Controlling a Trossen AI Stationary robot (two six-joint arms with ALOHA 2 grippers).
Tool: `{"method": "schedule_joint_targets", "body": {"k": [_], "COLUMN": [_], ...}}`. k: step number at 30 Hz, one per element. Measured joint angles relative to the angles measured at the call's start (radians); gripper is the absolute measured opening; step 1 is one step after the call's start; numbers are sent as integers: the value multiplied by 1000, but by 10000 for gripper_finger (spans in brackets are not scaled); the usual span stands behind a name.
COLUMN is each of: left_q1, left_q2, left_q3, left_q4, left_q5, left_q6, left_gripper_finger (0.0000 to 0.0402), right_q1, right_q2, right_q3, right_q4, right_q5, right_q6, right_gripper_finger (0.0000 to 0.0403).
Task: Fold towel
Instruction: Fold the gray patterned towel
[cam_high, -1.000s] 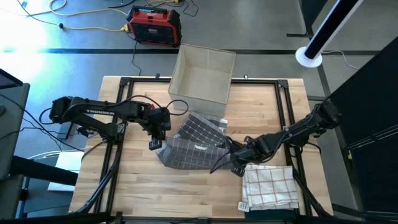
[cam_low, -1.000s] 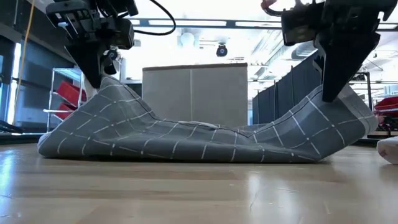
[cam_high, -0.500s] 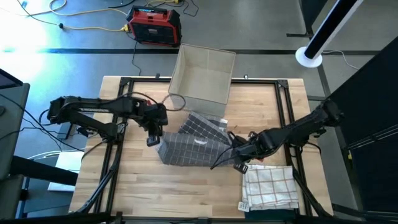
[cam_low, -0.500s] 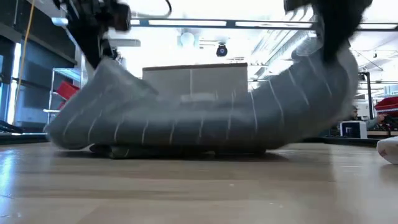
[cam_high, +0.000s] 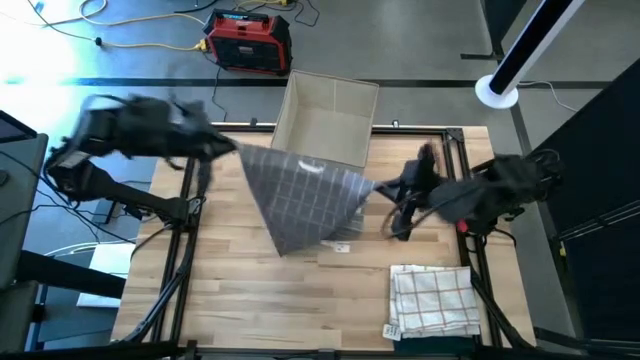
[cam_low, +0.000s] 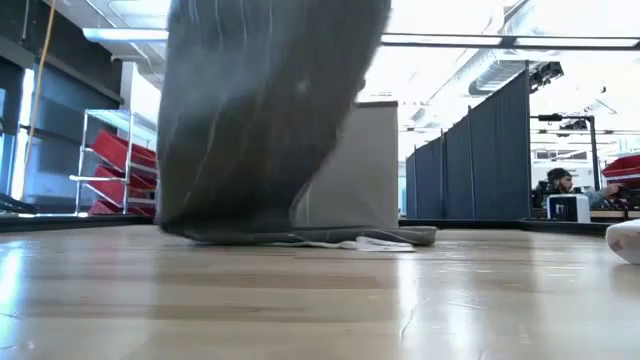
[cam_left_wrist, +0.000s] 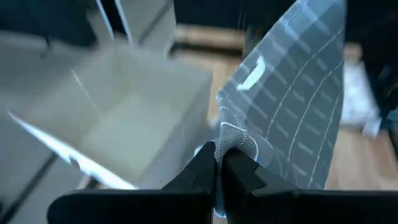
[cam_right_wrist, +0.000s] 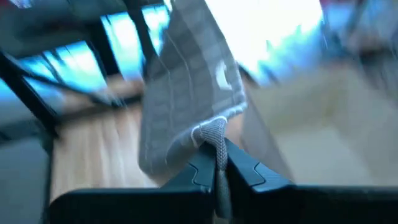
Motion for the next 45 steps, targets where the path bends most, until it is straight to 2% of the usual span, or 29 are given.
{"method": "schedule_joint_targets", "body": {"k": [4,8,11,16,18,22,28,32,38,42,45], "left_q1": [-34,-67,-76,-76,-76,-75,-75,-75,-75,-75,-77], "left_q2": [-45,-93,-119,-116,-106,-79,-47,-41,-37,-10,22], "left_q3": [110,185,220,257,268,290,300,298,298,299,300], "left_q4": [57,104,188,399,435,445,527,640,654,599,569], "left_q5": [44,46,72,150,152,159,347,449,557,705,767], "left_q6": [22,30,71,237,277,283,183,169,112,57,31], "left_gripper_finger": [0,0,0,0,0,0,0,0,0,0,0], "right_q1": [18,58,77,64,42,11,50,110,203,257,293], "right_q2": [0,1,1,3,3,2,9,38,86,112,131], "right_q3": [63,104,139,190,211,253,257,256,255,255,255], "right_q4": [269,437,508,532,531,546,628,713,795,825,860], "right_q5": [-36,-51,-36,115,124,22,-260,-370,-379,-388,-398], "right_q6": [-284,-488,-593,-722,-746,-730,-666,-694,-774,-805,-857], "right_gripper_finger": [0,0,0,0,0,0,0,0,0,0,0]}}
